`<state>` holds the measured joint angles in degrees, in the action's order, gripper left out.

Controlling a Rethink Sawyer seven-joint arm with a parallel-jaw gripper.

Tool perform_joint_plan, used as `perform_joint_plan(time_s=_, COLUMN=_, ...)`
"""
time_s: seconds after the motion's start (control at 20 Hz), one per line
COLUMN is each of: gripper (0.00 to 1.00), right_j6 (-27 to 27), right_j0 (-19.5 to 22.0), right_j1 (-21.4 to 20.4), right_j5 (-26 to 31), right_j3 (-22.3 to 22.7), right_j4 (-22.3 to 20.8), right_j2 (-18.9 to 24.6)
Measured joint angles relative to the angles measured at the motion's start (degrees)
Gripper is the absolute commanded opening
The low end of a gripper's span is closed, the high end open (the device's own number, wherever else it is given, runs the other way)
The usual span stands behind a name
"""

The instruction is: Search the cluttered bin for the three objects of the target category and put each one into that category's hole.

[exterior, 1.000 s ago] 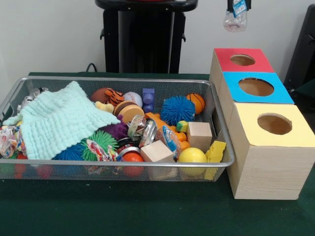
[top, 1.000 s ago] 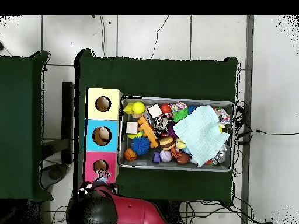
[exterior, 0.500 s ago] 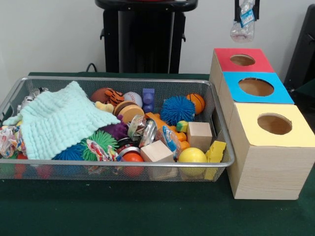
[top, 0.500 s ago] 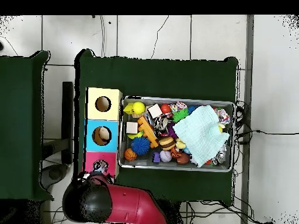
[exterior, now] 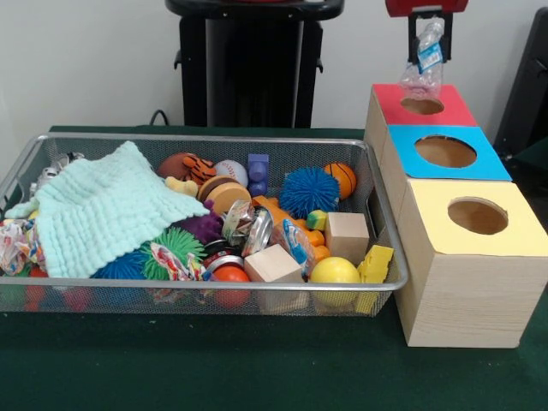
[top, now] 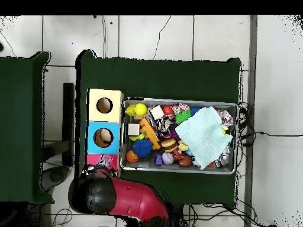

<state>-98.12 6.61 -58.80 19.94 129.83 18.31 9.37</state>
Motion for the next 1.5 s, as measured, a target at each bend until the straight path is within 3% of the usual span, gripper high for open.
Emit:
perform_joint_plan(time_s=0.7, gripper=0.0, right_j6=-0.01, right_j0=-2.57, right_j1=4.46, right_j5=-4.73, right_j3=-0.78, right_j4=2.18, right_j2=-0.16)
perform_joint_plan(time_s=1.5, gripper=0.0, right_j6=-0.01, right_j0=-3.57, right_j1=4.97, right_j5=-7.94, right_j3=-0.8, right_j4=4.86, right_j2=-0.14)
